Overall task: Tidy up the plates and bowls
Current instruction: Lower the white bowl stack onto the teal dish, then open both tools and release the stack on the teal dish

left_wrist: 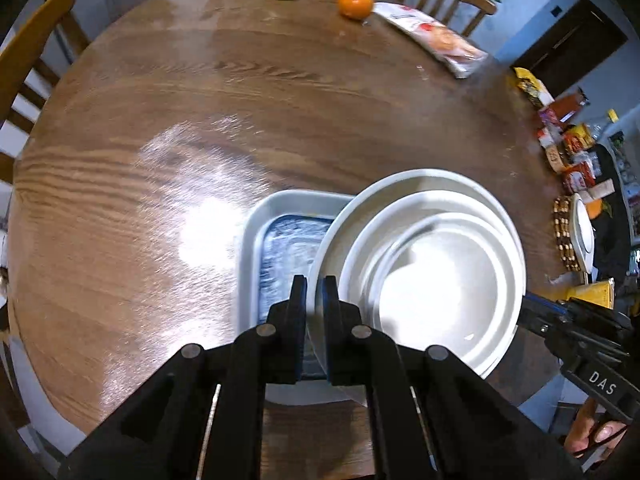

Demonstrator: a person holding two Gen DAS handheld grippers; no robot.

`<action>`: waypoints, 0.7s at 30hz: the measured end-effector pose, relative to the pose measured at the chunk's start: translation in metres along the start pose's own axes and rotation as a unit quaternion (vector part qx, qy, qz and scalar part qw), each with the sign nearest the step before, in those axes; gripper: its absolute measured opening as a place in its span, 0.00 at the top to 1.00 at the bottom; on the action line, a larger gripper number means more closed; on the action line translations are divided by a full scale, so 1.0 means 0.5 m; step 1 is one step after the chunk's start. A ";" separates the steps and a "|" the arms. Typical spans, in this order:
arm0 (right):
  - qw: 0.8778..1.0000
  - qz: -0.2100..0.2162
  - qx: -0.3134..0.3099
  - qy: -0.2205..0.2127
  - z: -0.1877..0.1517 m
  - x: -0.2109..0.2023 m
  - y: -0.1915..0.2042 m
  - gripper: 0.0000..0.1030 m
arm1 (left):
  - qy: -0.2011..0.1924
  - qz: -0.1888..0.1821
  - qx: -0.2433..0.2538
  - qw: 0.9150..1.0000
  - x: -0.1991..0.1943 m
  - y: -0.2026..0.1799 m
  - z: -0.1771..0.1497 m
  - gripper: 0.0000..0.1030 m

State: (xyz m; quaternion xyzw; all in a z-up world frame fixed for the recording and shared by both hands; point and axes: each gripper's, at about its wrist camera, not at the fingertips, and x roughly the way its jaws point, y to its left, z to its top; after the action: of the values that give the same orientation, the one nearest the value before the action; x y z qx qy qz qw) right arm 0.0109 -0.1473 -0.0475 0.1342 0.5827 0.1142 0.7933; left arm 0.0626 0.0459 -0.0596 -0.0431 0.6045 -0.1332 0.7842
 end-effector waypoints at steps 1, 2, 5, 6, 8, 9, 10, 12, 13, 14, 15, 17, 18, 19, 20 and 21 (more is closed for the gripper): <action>1.000 -0.003 -0.006 0.003 0.001 0.004 0.008 0.90 | 0.003 0.008 -0.002 1.000 -0.002 0.004 0.000 0.97; 1.000 -0.003 -0.012 0.009 0.004 0.014 0.023 0.90 | 0.004 0.018 -0.002 1.000 -0.004 0.011 0.001 0.97; 0.999 -0.001 -0.026 0.021 0.003 0.041 0.057 0.90 | -0.003 0.044 -0.003 0.999 -0.021 0.034 0.000 0.97; 0.999 0.000 -0.029 0.022 0.003 0.045 0.063 0.90 | -0.004 0.046 -0.007 0.999 -0.025 0.043 0.003 0.97; 0.999 0.011 -0.025 0.030 0.005 0.060 0.070 0.90 | -0.005 0.053 -0.011 0.999 -0.029 0.052 0.006 0.98; 0.999 0.017 -0.023 0.035 0.006 0.067 0.073 0.90 | -0.008 0.062 -0.007 0.998 -0.033 0.054 0.007 0.98; 0.999 0.024 -0.018 0.039 0.008 0.072 0.071 0.90 | -0.010 0.066 -0.006 0.998 -0.035 0.057 0.008 0.98; 0.998 0.044 -0.002 0.047 0.010 0.084 0.067 0.90 | -0.012 0.075 -0.006 0.997 -0.044 0.064 0.009 0.98; 0.998 0.049 0.002 0.048 0.010 0.087 0.068 0.90 | -0.013 0.075 -0.008 0.997 -0.048 0.070 0.009 0.98; 0.998 0.051 0.002 0.044 0.009 0.087 0.070 0.90 | -0.012 0.070 -0.011 0.997 -0.050 0.073 0.008 0.98; 0.998 0.050 0.003 0.039 0.008 0.083 0.069 0.90 | -0.011 0.062 -0.014 0.998 -0.049 0.076 0.008 0.98; 0.998 0.051 0.006 0.031 0.004 0.071 0.060 0.90 | -0.014 0.051 -0.010 0.999 -0.055 0.073 0.001 0.98; 0.998 0.051 0.009 0.029 0.001 0.065 0.052 0.90 | -0.014 0.049 -0.008 0.999 -0.051 0.066 0.003 0.98; 0.998 0.048 0.010 0.029 0.000 0.062 0.045 0.90 | -0.014 0.047 -0.006 0.999 -0.047 0.060 0.002 0.98; 0.998 0.044 0.013 0.031 0.002 0.061 0.037 0.90 | -0.011 0.045 -0.007 0.999 -0.036 0.054 0.002 0.98; 0.999 0.040 0.017 0.031 0.004 0.061 0.031 0.90 | -0.008 0.044 -0.006 0.999 -0.028 0.049 0.003 0.98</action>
State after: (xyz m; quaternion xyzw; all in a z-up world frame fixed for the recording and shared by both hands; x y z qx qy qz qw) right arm 0.0215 -0.1226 -0.0689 0.1678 0.6028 0.1400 0.7674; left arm 0.0646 0.0730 -0.0514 -0.0222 0.6001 -0.0948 0.7940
